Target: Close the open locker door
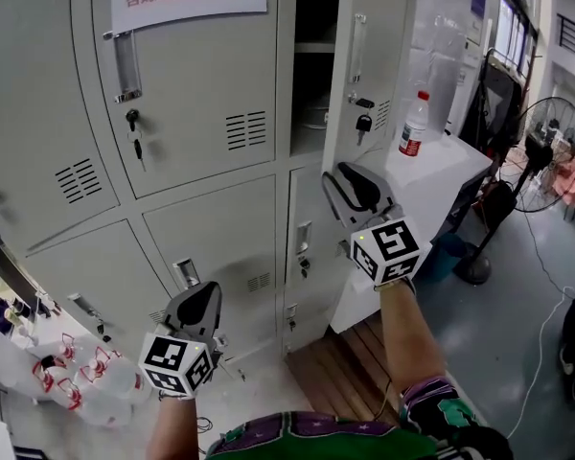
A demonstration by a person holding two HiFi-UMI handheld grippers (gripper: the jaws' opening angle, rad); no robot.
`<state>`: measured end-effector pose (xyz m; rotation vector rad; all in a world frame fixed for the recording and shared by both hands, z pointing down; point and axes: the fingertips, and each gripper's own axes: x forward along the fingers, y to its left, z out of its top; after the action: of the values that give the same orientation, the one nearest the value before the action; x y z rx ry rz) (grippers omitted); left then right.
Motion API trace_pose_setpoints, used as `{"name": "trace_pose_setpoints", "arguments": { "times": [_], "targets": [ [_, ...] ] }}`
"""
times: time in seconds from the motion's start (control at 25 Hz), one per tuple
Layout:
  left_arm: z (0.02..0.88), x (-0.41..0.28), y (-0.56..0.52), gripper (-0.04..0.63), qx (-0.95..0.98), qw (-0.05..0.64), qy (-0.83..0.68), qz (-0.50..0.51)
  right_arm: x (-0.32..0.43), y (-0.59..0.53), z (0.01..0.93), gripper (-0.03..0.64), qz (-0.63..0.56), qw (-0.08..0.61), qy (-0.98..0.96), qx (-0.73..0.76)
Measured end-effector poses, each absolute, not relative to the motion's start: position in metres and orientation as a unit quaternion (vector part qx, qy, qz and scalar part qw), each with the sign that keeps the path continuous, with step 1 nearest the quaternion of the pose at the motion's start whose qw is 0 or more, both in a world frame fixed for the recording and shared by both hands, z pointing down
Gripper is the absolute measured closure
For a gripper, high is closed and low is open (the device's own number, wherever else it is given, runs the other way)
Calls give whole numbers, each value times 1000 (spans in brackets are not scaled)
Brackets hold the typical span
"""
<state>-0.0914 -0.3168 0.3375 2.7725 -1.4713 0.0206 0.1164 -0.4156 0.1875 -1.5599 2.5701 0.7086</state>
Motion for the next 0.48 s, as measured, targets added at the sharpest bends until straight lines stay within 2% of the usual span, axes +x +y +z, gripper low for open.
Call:
{"name": "trace_pose_setpoints", "arguments": {
  "times": [0.48],
  "targets": [
    [331, -113, -320, 575, 867, -9, -498, 5, 89, -452, 187, 494, 230, 19, 840, -492]
  ]
}}
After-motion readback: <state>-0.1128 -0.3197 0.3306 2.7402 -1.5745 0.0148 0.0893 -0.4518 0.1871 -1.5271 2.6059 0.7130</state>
